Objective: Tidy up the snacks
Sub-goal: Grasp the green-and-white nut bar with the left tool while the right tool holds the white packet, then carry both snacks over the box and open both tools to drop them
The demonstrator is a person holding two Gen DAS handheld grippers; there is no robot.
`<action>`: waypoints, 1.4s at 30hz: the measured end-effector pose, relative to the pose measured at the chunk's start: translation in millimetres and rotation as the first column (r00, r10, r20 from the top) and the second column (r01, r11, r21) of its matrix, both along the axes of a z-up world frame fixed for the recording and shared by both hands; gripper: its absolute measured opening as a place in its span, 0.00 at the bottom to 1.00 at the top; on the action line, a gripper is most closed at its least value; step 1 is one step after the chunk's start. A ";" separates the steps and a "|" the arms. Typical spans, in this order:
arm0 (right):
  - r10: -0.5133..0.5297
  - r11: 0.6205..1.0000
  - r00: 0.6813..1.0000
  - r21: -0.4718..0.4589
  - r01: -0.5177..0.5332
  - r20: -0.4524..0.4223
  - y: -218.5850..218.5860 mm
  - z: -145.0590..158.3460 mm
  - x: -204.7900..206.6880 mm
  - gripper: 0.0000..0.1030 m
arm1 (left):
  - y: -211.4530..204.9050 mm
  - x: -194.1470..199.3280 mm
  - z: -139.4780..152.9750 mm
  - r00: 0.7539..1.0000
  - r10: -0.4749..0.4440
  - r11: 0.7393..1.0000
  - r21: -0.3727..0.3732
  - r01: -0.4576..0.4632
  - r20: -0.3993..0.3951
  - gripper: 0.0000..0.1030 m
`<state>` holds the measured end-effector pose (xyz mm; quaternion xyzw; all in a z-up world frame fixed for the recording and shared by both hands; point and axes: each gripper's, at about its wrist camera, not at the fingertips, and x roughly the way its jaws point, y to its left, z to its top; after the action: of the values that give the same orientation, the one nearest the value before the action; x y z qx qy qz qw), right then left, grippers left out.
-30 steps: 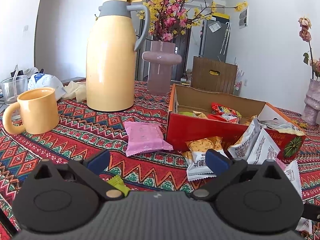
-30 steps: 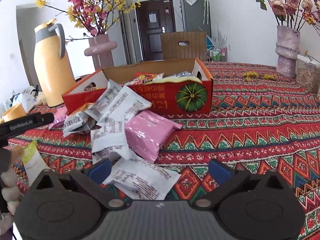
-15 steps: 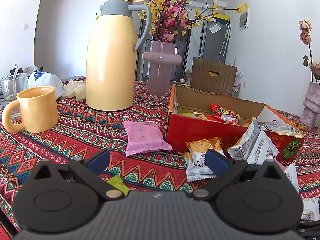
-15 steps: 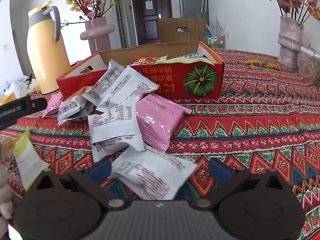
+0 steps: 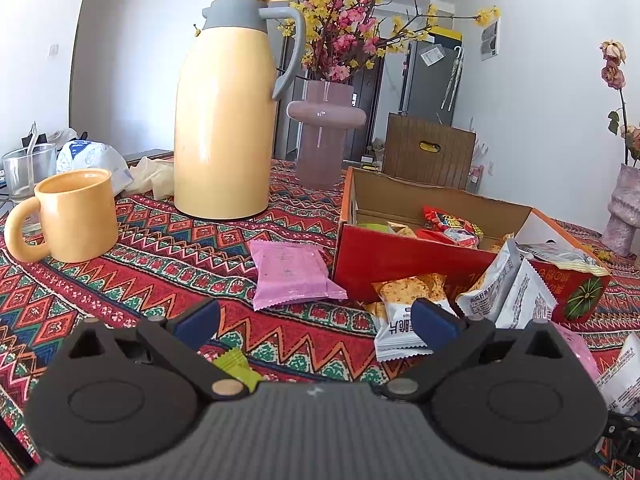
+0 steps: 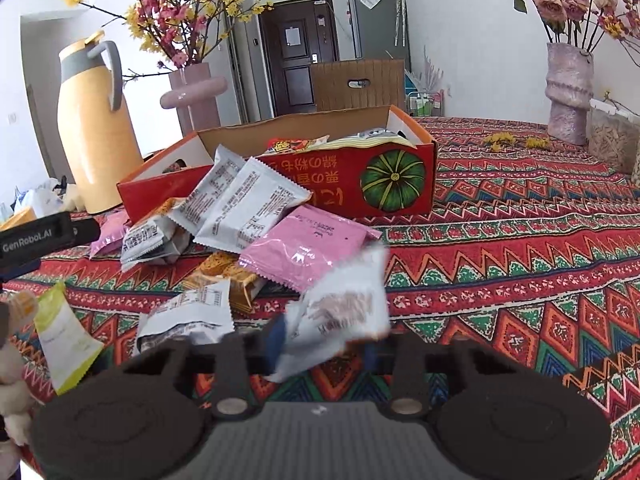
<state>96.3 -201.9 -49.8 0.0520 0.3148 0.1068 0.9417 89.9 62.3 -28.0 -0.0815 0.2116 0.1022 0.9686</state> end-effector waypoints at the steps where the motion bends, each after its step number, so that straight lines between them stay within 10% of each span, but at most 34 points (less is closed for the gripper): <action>1: 0.000 1.000 1.000 0.007 0.000 0.005 -1.8 0.3 -2.1 0.15 | 0.0 0.0 0.1 1.000 0.000 1.000 0.000 0.000 0.000 1.00; 23: -0.072 0.995 0.991 0.078 0.064 0.108 -31.3 17.7 -27.8 0.13 | -13.2 -10.8 4.7 0.930 0.036 0.997 -0.047 -0.057 -0.367 1.00; 30: -0.082 0.994 0.992 0.084 0.074 0.097 -34.3 14.0 -26.0 0.14 | -22.1 3.2 -5.7 0.906 0.049 0.996 -0.051 -0.077 -0.420 0.86; 37: -0.084 0.993 0.992 0.087 0.075 0.096 -34.8 13.1 -26.0 0.14 | -30.5 11.8 -0.9 0.911 0.023 0.999 -0.030 -0.039 -0.411 0.41; 42: -0.084 0.993 0.992 0.088 0.076 0.096 -35.5 12.9 -26.1 0.14 | -34.3 9.4 -3.4 0.920 0.006 1.000 0.012 -0.001 -0.391 0.37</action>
<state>70.2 -237.4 -36.8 0.0990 0.2605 0.0845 0.9567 99.3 28.0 -31.4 -0.0541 0.3997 0.1195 0.9072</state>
